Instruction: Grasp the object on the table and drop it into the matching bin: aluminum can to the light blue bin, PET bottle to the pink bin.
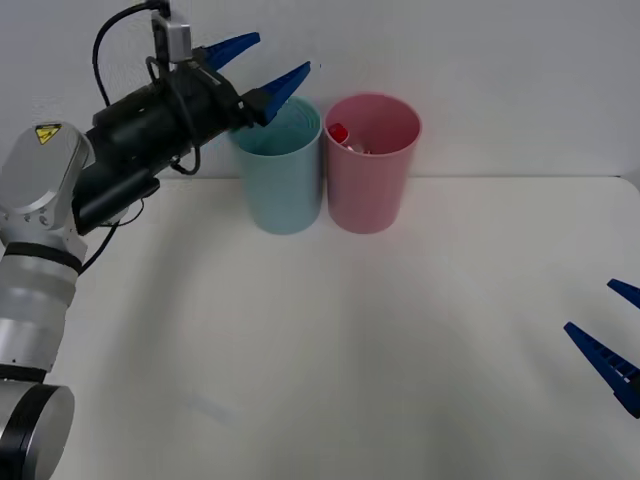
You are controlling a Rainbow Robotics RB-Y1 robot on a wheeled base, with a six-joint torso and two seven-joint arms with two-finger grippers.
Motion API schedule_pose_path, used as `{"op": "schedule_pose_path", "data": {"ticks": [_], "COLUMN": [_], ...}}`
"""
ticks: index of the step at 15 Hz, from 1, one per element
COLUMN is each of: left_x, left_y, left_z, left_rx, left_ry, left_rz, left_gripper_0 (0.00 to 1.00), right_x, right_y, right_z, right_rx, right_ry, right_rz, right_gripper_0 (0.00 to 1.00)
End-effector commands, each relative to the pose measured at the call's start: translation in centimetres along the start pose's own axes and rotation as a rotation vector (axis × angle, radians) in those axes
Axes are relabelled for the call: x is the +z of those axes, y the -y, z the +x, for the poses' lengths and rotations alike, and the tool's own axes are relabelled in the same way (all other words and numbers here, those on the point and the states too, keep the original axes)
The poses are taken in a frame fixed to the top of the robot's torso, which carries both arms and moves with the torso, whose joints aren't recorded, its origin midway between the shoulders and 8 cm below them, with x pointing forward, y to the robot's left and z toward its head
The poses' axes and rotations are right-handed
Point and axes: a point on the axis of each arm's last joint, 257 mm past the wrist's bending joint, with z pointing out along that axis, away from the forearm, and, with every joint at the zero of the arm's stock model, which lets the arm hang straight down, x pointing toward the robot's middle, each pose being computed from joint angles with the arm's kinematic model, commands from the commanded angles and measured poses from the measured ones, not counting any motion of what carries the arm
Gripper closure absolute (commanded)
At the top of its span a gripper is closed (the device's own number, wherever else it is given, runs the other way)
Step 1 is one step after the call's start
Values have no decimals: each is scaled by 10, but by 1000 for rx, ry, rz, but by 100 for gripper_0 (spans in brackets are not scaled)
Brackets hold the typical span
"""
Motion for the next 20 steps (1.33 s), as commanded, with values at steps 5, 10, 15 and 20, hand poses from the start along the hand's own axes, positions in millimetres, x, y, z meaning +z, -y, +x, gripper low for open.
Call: {"op": "schedule_pose_path", "data": {"ticks": [5,10,15,20], "left_x": [-112,-199,-276,-342], "left_y": [-16,-18,-27,-30], "left_z": [-4,-4,14,26], "left_rx": [53,144,249,280], "left_ry": [2,-38,-128,-238], "left_rz": [-30,-139,-219,-267], "left_gripper_0": [0,0,0,0], "right_x": [0,0,0,0], "right_y": [0,0,0,0], "right_z": [0,0,0,0], "right_rx": [0,0,0,0], "right_ry": [0,0,0,0], "right_rz": [0,0,0,0], "right_gripper_0": [0,0,0,0]}}
